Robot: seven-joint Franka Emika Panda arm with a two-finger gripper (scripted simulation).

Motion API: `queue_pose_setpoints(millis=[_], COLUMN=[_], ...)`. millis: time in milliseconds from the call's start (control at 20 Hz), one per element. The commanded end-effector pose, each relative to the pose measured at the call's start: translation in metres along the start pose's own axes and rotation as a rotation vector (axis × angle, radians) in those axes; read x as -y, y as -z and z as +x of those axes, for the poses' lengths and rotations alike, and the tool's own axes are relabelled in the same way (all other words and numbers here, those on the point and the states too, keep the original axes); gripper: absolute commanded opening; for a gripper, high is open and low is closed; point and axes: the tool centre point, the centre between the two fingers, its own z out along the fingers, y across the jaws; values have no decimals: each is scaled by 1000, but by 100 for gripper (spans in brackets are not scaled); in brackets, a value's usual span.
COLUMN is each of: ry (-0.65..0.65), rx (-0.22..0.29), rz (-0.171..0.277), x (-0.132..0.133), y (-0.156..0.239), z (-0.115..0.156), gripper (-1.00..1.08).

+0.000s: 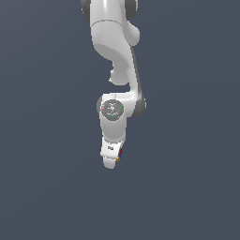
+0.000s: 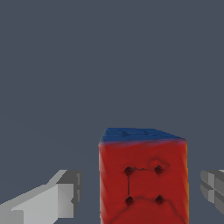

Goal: Pick up the object and move it to a goal position.

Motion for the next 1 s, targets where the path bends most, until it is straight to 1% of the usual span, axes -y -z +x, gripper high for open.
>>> queue_pose_setpoints(millis=[0,150,350,400,950], ry=[2,2,2,2,2], rx=[0,0,0,0,0], rz=[1,1,1,1,1], x=[1,1,0,0,0], y=[-14,-25,-27,-27,-27], z=[0,0,0,0,0], gripper=[100,100,100,-100,-100])
